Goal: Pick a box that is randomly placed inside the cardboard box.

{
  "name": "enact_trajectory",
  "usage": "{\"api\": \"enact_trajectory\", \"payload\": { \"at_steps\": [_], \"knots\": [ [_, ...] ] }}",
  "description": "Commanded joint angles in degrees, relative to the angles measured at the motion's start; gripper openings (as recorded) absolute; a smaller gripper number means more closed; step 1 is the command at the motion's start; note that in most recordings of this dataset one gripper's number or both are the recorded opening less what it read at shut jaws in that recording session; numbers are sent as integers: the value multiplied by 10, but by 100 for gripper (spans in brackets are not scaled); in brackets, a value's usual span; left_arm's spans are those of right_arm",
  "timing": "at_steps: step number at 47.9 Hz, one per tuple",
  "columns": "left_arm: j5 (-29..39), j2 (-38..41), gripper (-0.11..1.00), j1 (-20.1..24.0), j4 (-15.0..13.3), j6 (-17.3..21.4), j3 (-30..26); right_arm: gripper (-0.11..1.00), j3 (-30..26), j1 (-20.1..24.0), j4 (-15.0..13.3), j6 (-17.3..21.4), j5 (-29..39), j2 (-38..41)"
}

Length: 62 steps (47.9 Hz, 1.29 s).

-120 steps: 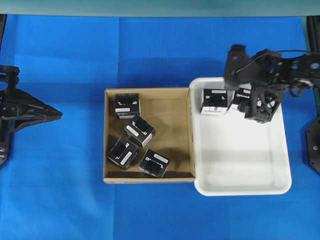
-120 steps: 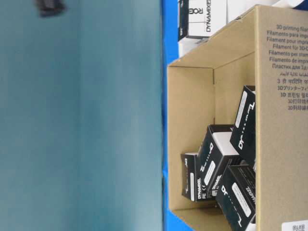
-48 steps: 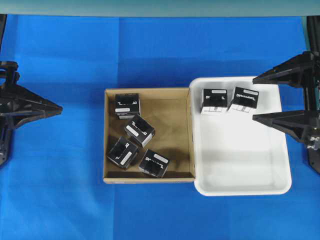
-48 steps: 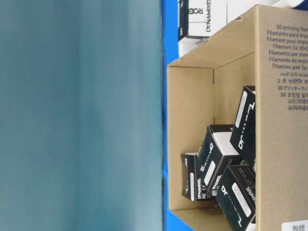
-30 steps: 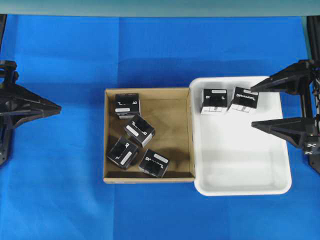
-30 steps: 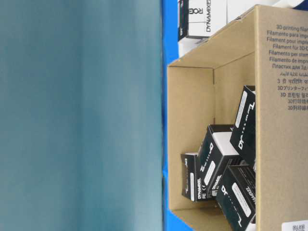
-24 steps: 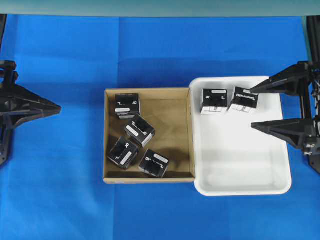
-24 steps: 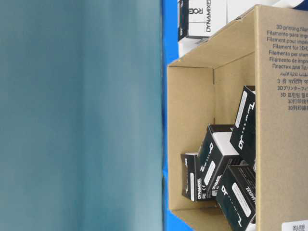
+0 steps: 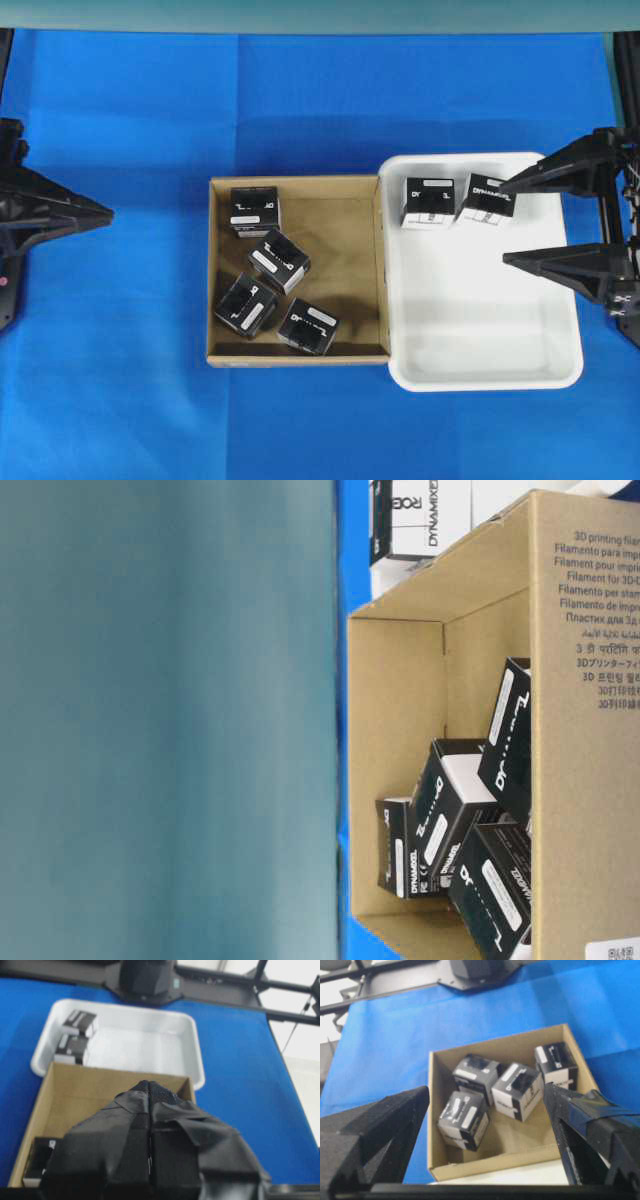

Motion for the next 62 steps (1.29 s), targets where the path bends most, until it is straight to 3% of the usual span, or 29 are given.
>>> {"api": "enact_trajectory", "payload": {
  "at_steps": [1,62],
  "knots": [
    [-4,-3,-7,-1,2,1,-8,99,-4,7,2,0,-8,1],
    [1,-3,-7,-25,3,14,-1,99,8,24,2,1,-11,1]
  ]
}}
